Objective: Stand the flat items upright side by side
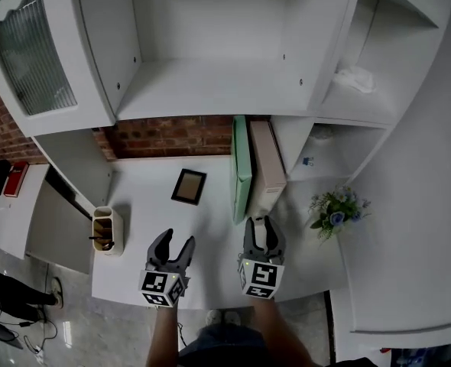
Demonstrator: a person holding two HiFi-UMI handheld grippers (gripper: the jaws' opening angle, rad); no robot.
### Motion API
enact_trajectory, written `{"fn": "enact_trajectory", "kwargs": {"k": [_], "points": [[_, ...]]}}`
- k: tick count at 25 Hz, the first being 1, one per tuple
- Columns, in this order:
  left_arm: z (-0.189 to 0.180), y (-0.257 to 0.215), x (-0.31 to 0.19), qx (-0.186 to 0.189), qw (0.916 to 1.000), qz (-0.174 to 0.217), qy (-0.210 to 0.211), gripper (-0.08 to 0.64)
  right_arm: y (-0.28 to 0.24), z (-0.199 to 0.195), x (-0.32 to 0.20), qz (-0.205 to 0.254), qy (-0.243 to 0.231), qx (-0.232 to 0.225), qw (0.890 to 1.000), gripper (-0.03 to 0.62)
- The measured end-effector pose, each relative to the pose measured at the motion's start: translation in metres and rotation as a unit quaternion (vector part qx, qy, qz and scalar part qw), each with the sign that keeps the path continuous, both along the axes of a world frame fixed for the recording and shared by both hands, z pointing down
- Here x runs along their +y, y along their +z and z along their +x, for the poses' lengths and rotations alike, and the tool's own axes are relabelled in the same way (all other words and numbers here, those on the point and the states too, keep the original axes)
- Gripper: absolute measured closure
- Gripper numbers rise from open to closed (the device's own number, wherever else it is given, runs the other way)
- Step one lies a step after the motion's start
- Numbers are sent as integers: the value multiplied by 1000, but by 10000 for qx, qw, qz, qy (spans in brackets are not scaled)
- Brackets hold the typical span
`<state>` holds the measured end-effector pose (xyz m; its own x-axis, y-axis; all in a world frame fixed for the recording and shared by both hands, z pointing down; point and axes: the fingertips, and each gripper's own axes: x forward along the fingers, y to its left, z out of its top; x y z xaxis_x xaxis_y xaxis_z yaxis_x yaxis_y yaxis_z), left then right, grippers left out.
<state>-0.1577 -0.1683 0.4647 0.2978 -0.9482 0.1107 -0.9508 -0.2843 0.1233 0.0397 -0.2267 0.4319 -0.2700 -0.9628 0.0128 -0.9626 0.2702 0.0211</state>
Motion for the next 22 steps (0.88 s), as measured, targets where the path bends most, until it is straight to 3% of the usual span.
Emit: {"fn": "enact_trajectory", "kwargs": {"k": [2,8,15,22], "points": [[8,-13,-1,-33,9998,212,1,372,-4,1,8,84,-159,81,9998,472],[33,-36,1,-161,9983,554,89,531,-6,-2,29,129,-582,60,9982,587],[45,-33,-1,-545,9979,345,-46,551,-4,-4,41,162,-942,151,9953,594],[41,-33,3,-537,9982,251,-71,551,6,-9,49,-48,-1112,86,9937,594]]}}
